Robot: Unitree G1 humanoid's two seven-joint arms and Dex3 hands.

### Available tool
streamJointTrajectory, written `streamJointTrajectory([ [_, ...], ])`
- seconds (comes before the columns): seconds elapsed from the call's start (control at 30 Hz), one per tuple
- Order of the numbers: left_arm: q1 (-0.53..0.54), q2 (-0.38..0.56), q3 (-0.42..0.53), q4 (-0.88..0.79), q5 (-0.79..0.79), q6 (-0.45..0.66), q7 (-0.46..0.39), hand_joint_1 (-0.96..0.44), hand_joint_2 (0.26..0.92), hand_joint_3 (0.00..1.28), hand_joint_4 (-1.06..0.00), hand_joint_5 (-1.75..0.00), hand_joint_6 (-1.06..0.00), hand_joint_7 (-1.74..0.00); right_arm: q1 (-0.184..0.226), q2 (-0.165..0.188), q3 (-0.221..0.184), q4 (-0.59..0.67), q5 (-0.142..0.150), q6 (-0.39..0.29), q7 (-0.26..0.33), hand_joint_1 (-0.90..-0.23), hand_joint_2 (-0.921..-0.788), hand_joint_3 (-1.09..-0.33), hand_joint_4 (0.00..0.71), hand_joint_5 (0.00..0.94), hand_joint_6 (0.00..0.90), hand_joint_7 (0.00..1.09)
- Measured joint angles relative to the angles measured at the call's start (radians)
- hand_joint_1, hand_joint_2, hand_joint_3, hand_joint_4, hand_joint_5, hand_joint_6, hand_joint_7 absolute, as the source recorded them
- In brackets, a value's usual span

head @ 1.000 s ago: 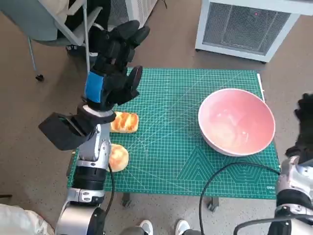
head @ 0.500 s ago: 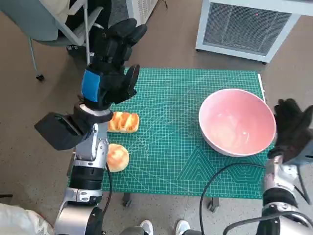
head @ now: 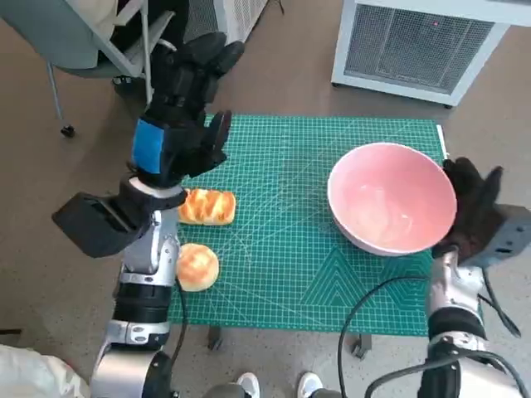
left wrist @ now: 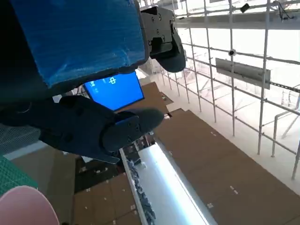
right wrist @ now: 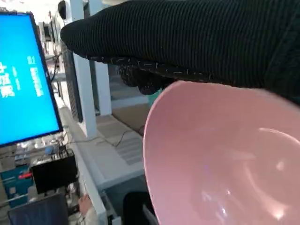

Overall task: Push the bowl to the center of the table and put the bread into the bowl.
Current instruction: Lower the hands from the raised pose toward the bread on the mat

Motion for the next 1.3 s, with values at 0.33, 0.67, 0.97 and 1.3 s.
streamJointTrajectory([
  [0.33, 0.036, 0.019, 0.01, -0.037, 0.0, 0.01, 0.006, -0.31, 0.861, 0.7, 0.0, -0.67, 0.0, -0.9, -0.028, 0.045, -0.004, 0.002, 0.003, 0.02, 0.022, -0.506, -0.921, -0.81, 0.247, 0.002, 0.188, 0.26],
  [0.67, 0.071, 0.029, 0.022, -0.089, 0.0, 0.02, 0.024, -0.31, 0.855, 0.72, 0.0, -0.68, 0.0, -0.9, -0.064, 0.093, 0.012, 0.003, -0.021, 0.03, 0.022, -0.504, -0.921, -0.814, 0.245, 0.001, 0.177, 0.28],
  [0.97, 0.095, 0.046, 0.031, -0.129, 0.001, 0.039, 0.048, -0.31, 0.85, 0.73, 0.0, -0.68, 0.0, -0.91, -0.092, 0.123, 0.032, 0.009, -0.024, 0.058, 0.021, -0.49, -0.921, -0.808, 0.24, 0.0, 0.157, 0.3],
  [1.3, 0.114, 0.051, 0.033, -0.15, 0.002, 0.063, 0.079, -0.31, 0.846, 0.74, 0.0, -0.68, 0.0, -0.9, -0.113, 0.151, 0.056, 0.011, -0.049, 0.08, 0.01, -0.506, -0.921, -0.82, 0.234, 0.001, 0.146, 0.32],
])
